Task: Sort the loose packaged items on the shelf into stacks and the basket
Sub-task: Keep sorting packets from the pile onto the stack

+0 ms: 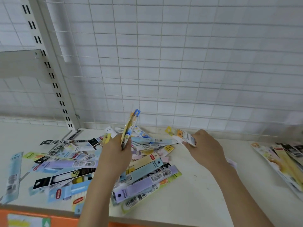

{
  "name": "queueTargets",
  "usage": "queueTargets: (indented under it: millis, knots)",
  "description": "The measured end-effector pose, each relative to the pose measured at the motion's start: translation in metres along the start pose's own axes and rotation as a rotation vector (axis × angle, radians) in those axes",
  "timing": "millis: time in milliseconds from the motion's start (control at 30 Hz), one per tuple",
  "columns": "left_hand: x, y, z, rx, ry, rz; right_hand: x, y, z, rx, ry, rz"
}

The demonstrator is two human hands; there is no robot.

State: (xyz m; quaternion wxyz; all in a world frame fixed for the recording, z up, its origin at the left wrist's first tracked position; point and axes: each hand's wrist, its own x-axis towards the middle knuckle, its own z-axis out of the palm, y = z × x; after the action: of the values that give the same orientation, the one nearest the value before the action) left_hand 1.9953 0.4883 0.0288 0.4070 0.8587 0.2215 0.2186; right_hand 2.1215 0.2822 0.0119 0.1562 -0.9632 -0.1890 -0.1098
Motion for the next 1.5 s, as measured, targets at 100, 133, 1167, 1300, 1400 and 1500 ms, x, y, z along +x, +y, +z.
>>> queueTargets:
  millis: [100,133,1167,1300,1400,1500]
  knots:
    - [0.008,0.009,0.013,0.102,-0.054,0.059,-0.007,0.013,-0.004,-0.001,0.013,0.071]
    - [0.012,0.011,0.018,0.132,-0.088,0.065,-0.009,0.016,-0.004,-0.011,0.008,0.084]
    - [0.073,-0.002,0.084,0.550,-0.248,-0.046,-0.040,0.033,-0.029,0.776,0.302,0.212]
    - [0.070,0.004,0.082,0.541,-0.210,-0.068,-0.044,0.037,-0.029,0.788,0.280,0.231]
    - [0.070,0.011,0.078,0.550,-0.196,-0.052,-0.046,0.042,-0.031,0.807,0.285,0.247]
    - [0.072,0.019,0.075,0.536,-0.197,-0.059,-0.048,0.046,-0.032,0.834,0.259,0.269]
